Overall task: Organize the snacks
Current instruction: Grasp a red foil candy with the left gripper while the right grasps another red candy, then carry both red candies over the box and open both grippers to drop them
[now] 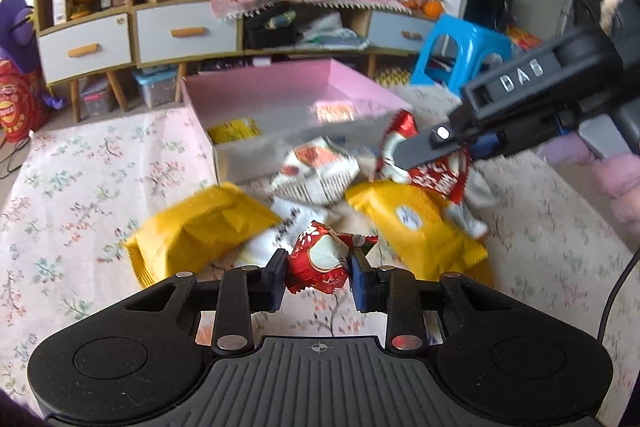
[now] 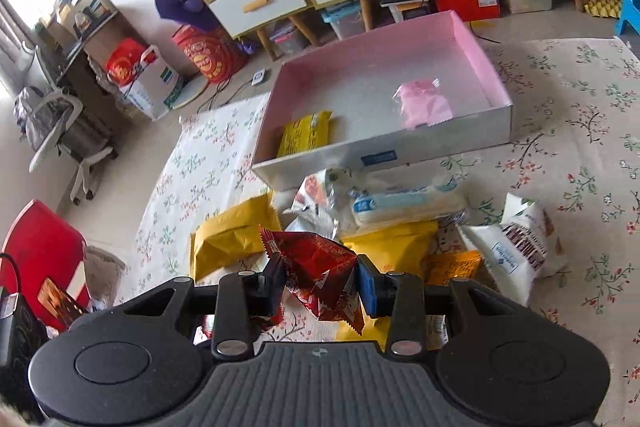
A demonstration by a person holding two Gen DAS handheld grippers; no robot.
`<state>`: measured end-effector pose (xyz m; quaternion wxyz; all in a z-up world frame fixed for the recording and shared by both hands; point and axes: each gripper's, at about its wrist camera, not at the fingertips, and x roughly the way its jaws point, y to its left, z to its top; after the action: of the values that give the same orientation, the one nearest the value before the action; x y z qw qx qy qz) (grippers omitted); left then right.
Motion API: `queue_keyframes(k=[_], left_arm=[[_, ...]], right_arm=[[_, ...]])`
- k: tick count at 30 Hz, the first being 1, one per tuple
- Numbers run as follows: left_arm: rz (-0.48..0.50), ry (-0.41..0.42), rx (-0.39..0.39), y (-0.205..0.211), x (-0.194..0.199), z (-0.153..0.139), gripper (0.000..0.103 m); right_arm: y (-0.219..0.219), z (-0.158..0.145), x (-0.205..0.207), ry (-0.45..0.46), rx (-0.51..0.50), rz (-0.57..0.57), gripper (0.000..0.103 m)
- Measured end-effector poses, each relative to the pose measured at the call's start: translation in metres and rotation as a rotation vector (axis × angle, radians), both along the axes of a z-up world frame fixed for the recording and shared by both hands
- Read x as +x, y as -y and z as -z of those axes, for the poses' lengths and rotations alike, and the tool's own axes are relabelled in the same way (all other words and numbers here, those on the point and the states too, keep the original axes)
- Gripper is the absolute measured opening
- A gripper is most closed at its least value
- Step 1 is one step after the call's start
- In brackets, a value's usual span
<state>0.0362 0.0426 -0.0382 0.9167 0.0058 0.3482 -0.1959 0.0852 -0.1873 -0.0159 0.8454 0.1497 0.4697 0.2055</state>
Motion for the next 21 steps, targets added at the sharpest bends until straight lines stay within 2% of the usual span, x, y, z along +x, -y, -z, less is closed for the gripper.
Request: queue_keyframes(k=[4,12,17,21], left_arm=[[-0.057,0.026,-0.026,-0.003,0.008,-0.013,0.029],[-0.101,0.074,-0.004,0.008,0.050,-0.038,0.029],[-0.108,0.091,0.005,0.021,0.083,-0.041,0.029],[-0.126,0.080,0.017,0.028,0.109,-0.033,0.029]], right_arm=[[0.010,-0.007,0.007,0.007,0.030,0.038,0.027],[0.028,-0.021,0.044,0.075,0.024,0.126,0.027],[0.036,-0.015,0.071,0.087,0.052,0.176,0.027],[0.035,-0.007,0.093,0.118,0.033,0.187,0.027]])
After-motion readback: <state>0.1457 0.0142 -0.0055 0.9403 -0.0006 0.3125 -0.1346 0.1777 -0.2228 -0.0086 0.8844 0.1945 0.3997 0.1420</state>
